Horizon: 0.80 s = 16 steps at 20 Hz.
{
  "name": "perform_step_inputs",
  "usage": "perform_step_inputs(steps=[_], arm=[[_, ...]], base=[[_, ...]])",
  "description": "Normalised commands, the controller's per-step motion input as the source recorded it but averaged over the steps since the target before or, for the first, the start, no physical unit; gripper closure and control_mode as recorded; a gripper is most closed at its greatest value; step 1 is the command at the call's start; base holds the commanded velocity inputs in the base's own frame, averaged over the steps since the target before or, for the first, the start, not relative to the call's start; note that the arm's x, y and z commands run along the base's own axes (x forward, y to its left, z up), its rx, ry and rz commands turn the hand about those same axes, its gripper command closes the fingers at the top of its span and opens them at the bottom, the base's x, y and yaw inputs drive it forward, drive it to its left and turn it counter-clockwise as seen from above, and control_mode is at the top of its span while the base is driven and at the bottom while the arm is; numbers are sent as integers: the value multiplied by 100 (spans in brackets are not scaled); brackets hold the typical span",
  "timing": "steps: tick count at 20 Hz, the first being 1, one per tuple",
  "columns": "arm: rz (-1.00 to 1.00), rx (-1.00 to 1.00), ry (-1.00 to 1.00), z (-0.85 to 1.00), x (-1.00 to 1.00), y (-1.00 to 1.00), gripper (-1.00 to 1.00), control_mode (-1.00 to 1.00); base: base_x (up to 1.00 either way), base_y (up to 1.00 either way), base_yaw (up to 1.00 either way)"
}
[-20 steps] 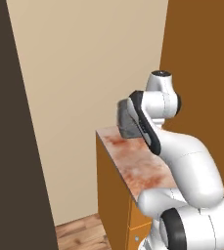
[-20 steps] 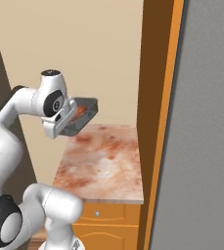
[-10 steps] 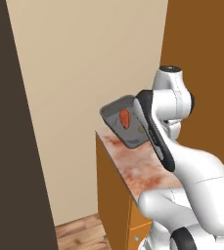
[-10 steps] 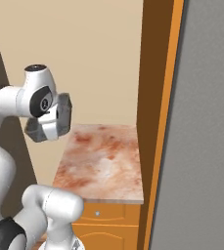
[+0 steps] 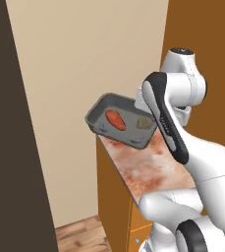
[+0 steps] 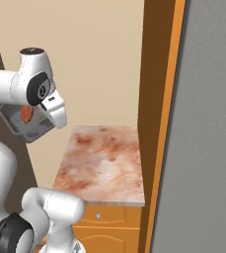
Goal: Take the garlic and sweet potato out of the freezer and place them in the tupperware container on the counter. Then put the tupperware containing the vegetables back in the freezer.
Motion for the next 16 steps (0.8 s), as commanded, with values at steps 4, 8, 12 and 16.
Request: perform_step_inputs(steps=[4,8,12,16], arm=[[50,-13,0,33,-36,24,100,-100],[41,-8,0,31,-49,14,100,-100],[31,-1,5,36,-40,1,100,-100],[21,0,13,40,-24,0,100,-100]], base=[[0,0,0],[0,0,0],[0,0,0],[0,0,0]])
